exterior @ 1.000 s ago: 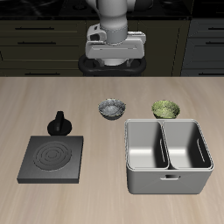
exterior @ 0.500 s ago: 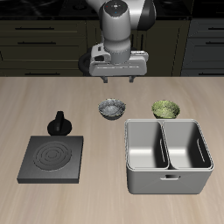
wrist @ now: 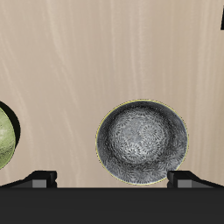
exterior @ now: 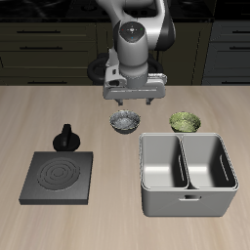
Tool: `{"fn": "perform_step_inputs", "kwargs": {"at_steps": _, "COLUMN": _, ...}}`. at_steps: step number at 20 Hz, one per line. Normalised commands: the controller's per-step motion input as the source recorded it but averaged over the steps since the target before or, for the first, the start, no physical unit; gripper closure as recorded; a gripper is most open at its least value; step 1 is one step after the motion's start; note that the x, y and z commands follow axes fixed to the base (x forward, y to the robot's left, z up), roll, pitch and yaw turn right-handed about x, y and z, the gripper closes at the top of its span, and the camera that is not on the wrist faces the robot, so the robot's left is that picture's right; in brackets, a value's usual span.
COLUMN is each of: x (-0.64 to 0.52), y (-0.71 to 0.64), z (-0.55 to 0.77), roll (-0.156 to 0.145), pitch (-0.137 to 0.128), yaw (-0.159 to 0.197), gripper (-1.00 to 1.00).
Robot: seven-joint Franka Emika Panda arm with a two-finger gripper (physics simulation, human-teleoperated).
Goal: Place the black bowl on the flat stove
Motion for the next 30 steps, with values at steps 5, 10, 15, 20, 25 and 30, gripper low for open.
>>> {"fn": "perform_step_inputs", "kwargs": {"at_steps": 5, "x": -0.01, "y": 0.06, "z": -0.31, "roll": -0.018, "pitch": -0.003, "yaw": 0.055, "gripper": -1.0}}
{"fn": "perform_step_inputs", "kwargs": {"at_steps": 10, "x": -0.01, "y": 0.15, "z": -0.32, "roll": 0.019, "pitch": 0.043, "yaw": 0.015, "gripper": -1.0}}
{"fn": "perform_step_inputs", "kwargs": {"at_steps": 15, "x": -0.01, "y": 0.12, "z": -0.24, "roll": 0.019, "pitch": 0.051, "yaw": -0.008, "gripper": -1.0}}
{"fn": "perform_step_inputs", "kwargs": {"at_steps": 20, "x": 0.0, "y": 0.01, "z": -0.2, "roll": 0.004, "pitch": 0.041, "yaw": -0.016, "gripper": -1.0}}
{"fn": "perform_step_inputs", "kwargs": {"at_steps": 25, "x": -0.03, "y": -0.01, "z": -0.18, "roll": -0.007, "pitch": 0.035, "yaw": -0.008, "gripper": -1.0}}
{"fn": "perform_step_inputs", "kwargs": {"at_steps": 30, "x": -0.03, "y": 0.0, "z": -0.27, "roll": 0.018, "pitch": 0.059, "yaw": -0.018, "gripper": -1.0}}
